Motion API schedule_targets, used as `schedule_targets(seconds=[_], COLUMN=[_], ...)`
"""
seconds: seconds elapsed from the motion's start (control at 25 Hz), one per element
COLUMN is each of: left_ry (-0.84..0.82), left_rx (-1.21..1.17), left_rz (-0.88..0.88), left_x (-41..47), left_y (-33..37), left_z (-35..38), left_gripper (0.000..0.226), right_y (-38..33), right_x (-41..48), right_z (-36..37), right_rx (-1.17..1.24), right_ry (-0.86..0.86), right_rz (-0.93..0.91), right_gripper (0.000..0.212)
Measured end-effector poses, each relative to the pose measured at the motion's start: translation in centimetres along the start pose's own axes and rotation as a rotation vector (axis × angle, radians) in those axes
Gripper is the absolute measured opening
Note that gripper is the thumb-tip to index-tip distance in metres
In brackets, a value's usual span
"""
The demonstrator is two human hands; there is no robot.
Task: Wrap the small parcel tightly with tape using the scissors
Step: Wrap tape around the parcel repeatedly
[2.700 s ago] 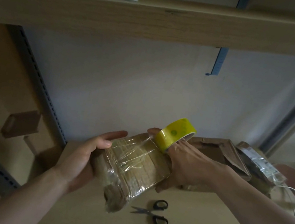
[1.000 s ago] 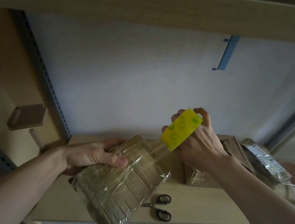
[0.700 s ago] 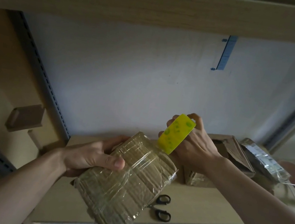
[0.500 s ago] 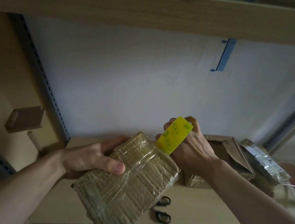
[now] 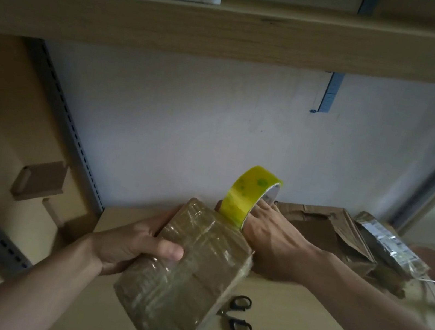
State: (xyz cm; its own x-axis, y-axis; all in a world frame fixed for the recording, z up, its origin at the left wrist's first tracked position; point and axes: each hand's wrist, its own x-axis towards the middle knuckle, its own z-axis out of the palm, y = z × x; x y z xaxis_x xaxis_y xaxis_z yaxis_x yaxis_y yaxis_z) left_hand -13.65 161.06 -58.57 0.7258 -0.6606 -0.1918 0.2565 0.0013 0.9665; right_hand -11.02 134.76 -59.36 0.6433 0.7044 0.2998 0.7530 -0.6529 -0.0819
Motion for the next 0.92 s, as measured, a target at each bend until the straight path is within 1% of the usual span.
schedule_targets(seconds=[0.08,0.16,0.24,0.36,0.44,0.52,0.6,0.68,0.72,0.8,0.92], left_ry=[0.014,0.080,0.189,0.377,0.444,0.453,0.457,0.469,0.480,0.508,0.522], left_rx=[0.091,0.238,0.275,0.263,0.264,0.224,0.177,0.111,0.070,0.002,-0.057], left_rz=[0.002,0.053,0.127,0.268,0.350,0.459,0.569,0.614,0.605,0.584,0.596], left_x=[0.5,1.3,2.0,2.3,2.5,2.3,1.8,1.5,1.5,1.8,2.0], left_y=[0.1,-0.2,-0.9,-0.9,-0.4,0.3,0.8,1.0,1.0,1.1,1.4], left_z=[0.3,1.2,2.1,2.4,2.3,2.0,1.5,0.8,0.5,0.0,-0.1], left_gripper=[0.077,0.078,0.083,0.076,0.060,0.043,0.040,0.044,0.047,0.051,0.050], right_y=[-1.4,-2.7,-2.8,-1.3,0.3,1.5,1.8,1.3,0.7,-0.4,-1.7], right_x=[-0.1,0.0,0.2,0.5,0.5,0.0,-0.6,-0.7,-0.5,-0.2,0.1], right_z=[0.2,0.5,0.3,-0.7,-1.0,-0.7,0.2,0.7,0.6,-0.3,-2.5], right_rx=[-0.111,-0.183,-0.191,-0.231,-0.254,-0.317,-0.331,-0.174,-0.029,0.350,0.982], right_ry=[0.060,0.144,0.217,0.279,0.216,0.043,-0.128,-0.162,-0.148,-0.141,-0.262], right_rz=[-0.097,-0.214,-0.233,-0.177,-0.099,-0.030,0.015,0.071,0.094,0.142,0.191], right_gripper=[0.057,0.049,0.036,0.025,0.017,0.012,0.018,0.026,0.032,0.053,0.084])
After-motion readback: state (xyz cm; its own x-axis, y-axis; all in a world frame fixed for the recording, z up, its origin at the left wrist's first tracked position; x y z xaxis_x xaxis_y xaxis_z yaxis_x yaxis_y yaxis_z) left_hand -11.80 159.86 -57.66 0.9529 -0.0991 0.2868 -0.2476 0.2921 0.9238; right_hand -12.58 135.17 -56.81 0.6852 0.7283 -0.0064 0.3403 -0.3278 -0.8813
